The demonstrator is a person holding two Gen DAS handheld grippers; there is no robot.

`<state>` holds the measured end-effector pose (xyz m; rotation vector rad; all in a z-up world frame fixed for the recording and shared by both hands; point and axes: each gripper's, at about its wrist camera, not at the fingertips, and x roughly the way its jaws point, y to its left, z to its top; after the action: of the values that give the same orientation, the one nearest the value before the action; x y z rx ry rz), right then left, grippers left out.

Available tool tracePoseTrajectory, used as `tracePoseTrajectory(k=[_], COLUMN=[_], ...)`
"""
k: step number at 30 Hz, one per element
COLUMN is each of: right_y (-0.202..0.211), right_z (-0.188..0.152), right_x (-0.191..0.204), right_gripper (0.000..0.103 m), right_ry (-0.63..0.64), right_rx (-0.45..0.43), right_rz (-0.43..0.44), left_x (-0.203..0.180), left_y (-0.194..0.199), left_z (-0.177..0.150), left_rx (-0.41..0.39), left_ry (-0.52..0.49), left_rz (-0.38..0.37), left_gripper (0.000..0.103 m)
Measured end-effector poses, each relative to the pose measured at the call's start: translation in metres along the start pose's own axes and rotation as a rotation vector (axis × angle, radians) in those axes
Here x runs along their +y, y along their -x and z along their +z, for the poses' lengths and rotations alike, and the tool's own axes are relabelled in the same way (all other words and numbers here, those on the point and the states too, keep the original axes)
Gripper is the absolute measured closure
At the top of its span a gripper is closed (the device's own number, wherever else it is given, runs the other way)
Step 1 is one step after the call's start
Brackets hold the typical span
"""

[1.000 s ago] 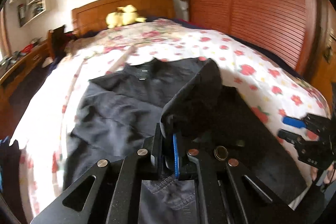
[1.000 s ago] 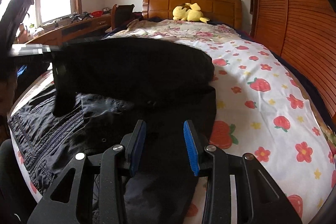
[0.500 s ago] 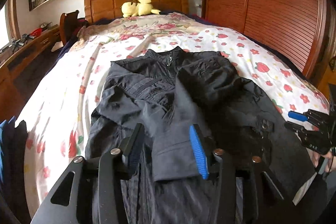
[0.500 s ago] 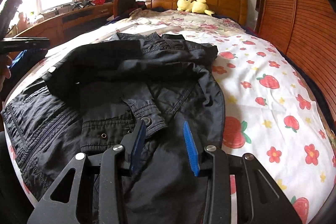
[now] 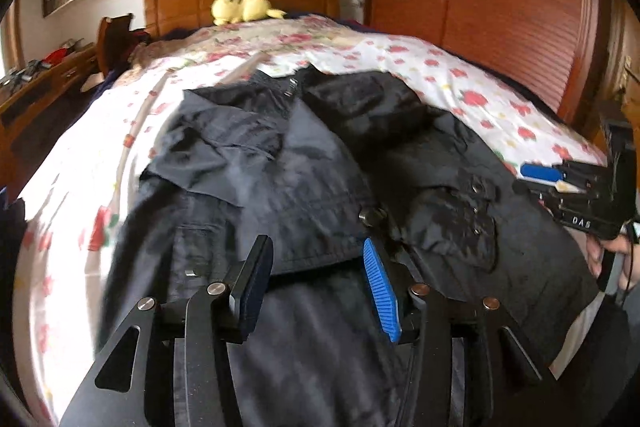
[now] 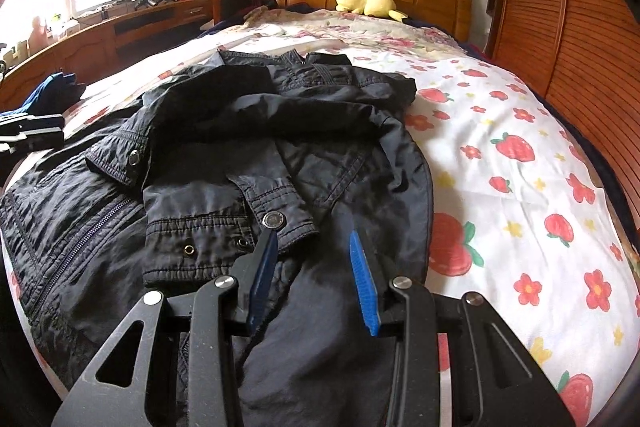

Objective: Fold large clothes

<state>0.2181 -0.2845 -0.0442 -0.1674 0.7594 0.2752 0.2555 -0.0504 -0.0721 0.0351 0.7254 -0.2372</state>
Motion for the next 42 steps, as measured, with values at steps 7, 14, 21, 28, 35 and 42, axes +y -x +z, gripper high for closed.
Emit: tracePoseTrajectory(k=[7,14,21,28,35,42], right_y=[0.001,0.002,0.0,-0.002,-0.003,-0.006], right_z=[-0.002,-0.003,-0.005,-0.007,-0.007,-0.008], right_x=[-0.002,0.0,0.0,0.002,0.005,0.003], right_gripper=[0.065,0.064,0.065,0.065,0.064,0.064], right_ry=[-0.006,0.017,0.023,0.028,0.044,0.034], right_rx=[0.001,0.003,0.012,0.018,0.019,0.028], right_rz=[-0.002,-0.005,-0.014,-0.016,-0.018,-0.022], left_x=[-0.035,-0.039,-0.048,-0.04,0.006,0.075], left_y=[-0.059,-0.1,-0.12,-0.097,-0.042,-0.026], left_z=[0.013,0.018,0.02,0.026,0.069,0.084], left_rx=[0.097,0.178,0.204,0.166,0.017,-0.012], left_ry=[-0.06,-0.088,-0.166,-0.184,-0.117,0.011], left_rz=[-0.038,0.016,0.068,0.076,0.146,0.25], left_gripper=[0.054,0.054,0.054,0.097,0.098,0.094])
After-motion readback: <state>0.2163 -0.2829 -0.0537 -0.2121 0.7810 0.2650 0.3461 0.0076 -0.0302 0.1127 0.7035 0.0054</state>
